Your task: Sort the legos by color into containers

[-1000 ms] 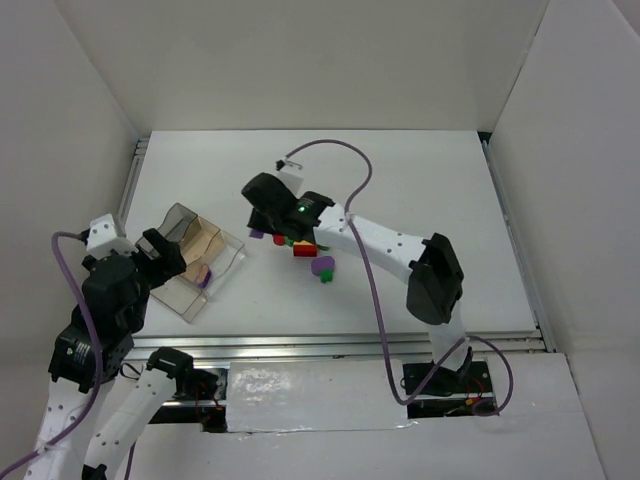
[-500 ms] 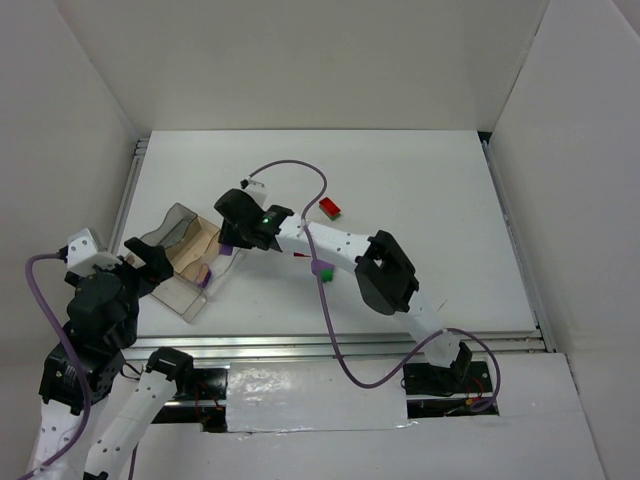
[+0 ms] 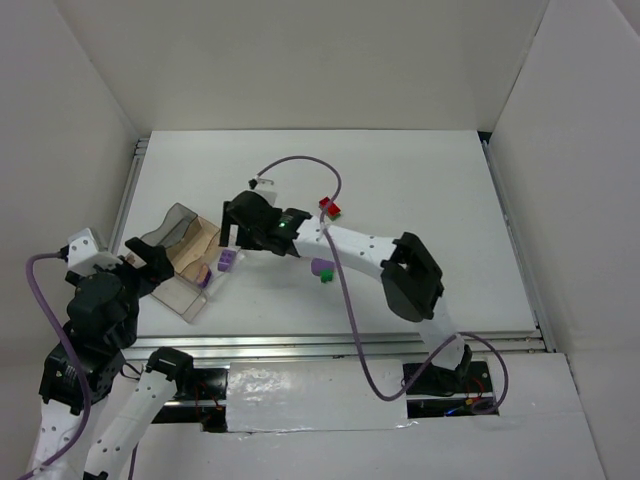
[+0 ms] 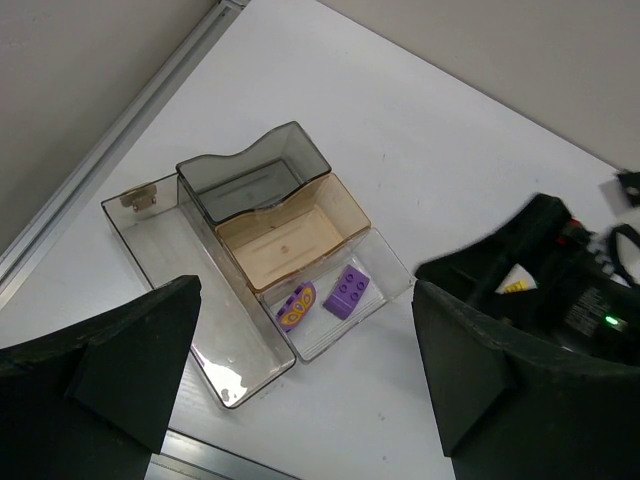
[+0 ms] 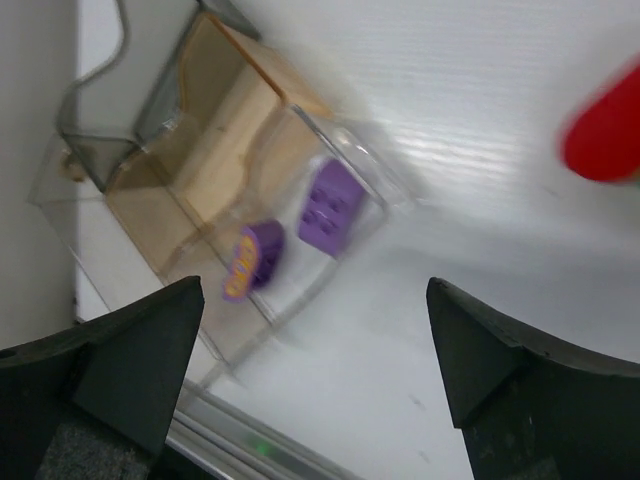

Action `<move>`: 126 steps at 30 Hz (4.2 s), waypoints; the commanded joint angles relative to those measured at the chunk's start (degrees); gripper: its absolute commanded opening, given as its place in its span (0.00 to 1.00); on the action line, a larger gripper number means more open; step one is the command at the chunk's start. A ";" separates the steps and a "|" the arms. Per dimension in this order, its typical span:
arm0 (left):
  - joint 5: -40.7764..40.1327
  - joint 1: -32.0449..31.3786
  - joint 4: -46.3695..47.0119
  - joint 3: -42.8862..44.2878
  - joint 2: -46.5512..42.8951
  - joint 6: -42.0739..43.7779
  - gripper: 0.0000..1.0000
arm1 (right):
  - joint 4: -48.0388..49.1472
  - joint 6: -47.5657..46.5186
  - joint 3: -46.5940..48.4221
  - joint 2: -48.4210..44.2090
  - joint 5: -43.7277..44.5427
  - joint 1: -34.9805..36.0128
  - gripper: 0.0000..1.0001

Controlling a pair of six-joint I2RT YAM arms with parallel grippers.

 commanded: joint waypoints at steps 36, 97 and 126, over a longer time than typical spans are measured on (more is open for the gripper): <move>12.22 -0.78 5.40 -0.45 9.38 4.24 1.00 | 2.47 -24.41 -44.07 -19.80 -3.29 -11.72 0.62; 13.28 -0.78 5.66 -0.45 11.31 4.59 0.99 | 17.15 -23.53 -58.84 -33.06 -4.17 -7.77 0.03; 90.53 -1.57 26.76 -8.00 13.15 6.61 1.00 | 23.56 -27.67 -52.34 -57.25 -66.22 -4.69 0.04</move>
